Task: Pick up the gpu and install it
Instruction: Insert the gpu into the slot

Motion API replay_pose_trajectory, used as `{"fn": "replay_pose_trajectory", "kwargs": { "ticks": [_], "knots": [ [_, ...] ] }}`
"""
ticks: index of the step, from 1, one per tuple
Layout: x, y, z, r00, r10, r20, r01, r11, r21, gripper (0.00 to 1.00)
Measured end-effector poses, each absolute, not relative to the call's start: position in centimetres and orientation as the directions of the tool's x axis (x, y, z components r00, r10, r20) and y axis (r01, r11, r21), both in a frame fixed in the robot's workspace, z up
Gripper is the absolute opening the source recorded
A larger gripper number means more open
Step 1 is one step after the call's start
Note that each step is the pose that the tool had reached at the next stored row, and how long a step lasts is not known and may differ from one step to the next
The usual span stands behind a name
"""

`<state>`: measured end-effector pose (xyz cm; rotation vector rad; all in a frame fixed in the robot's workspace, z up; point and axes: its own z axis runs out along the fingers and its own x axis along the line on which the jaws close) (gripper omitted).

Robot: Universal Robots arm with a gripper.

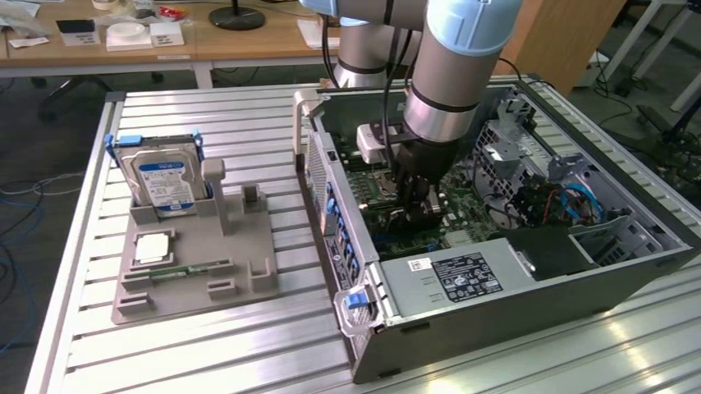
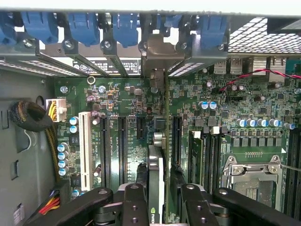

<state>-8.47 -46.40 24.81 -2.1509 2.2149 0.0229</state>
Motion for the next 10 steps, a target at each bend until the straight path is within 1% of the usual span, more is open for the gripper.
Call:
{"fn": "replay_pose_trajectory", "kwargs": {
  "ticks": [2, 3, 10],
  "knots": [
    [-8.47, -46.41, 24.81, -0.029, -0.998, -0.049, -0.999, 0.03, -0.027, 0.32],
    [-8.48, -46.42, 24.83, -0.029, -0.998, -0.048, -0.999, 0.03, -0.027, 0.27],
    [-8.47, -46.41, 24.81, -0.029, -0.998, -0.049, -0.999, 0.03, -0.027, 0.27]
  ]
}}
